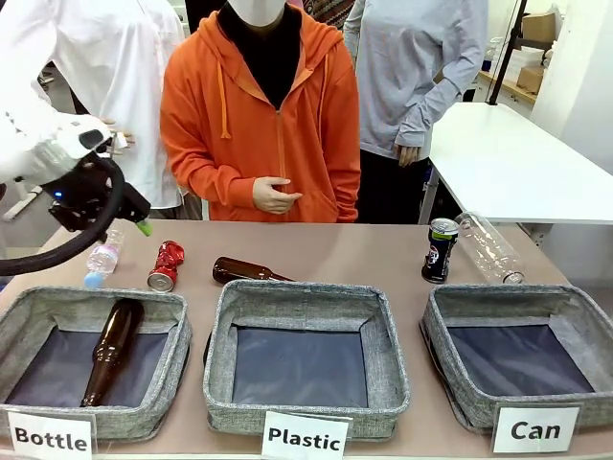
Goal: Sort the can waste into the basket.
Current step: Pick up the can waste from the table and place it in the right Fabric basket.
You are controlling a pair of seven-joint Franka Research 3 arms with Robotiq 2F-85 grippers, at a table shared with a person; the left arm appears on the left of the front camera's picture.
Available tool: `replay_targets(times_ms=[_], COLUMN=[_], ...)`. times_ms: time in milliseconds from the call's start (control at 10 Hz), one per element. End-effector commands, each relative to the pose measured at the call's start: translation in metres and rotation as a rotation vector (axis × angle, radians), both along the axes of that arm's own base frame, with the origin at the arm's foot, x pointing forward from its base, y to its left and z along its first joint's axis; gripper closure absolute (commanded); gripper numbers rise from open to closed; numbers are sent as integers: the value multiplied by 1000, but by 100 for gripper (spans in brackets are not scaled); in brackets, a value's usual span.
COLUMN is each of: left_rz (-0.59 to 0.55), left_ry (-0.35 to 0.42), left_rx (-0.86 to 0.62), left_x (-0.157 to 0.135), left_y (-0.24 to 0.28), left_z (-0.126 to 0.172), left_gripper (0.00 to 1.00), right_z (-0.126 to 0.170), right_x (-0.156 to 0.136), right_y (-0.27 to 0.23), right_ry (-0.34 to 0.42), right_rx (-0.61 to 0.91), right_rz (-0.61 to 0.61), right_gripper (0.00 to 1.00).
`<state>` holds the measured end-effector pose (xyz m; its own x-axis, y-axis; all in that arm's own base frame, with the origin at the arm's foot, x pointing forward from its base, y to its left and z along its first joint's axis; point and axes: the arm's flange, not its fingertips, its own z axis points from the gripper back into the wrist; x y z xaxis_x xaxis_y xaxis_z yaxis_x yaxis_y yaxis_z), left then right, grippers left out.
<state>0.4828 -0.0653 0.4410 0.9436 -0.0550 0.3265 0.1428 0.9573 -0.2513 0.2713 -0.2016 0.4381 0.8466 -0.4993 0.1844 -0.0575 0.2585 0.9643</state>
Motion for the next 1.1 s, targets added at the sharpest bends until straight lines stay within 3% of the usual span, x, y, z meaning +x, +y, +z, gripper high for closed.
replay_targets(times_ms=[0, 300, 400, 500, 600, 800, 1000], left_rz=[-4, -1, 38, 158, 186, 307, 352], left_ry=[44, 14, 40, 111, 140, 147, 149], left_rx=[-36, -7, -28, -37, 21, 129, 227], left_x=[-9, 0, 1, 18, 30, 47, 64], left_y=[9, 1, -3, -18, -34, -59, -77], left_z=[6, -2, -6, -14, -21, -36, -56], left_gripper=[0, 0, 0, 0, 0, 0, 0], right_z=[1, 1, 1, 1, 1, 1, 1], right_x=[1, 1, 1, 1, 1, 1, 1], right_y=[-1, -1, -1, -1, -1, -1, -1], right_ry=[-33, -33, -33, -33, -33, -33, -33], right_rx=[6, 6, 6, 6, 6, 6, 6], right_rz=[0, 0, 0, 0, 0, 0, 0], right_gripper=[0, 0, 0, 0, 0, 0, 0])
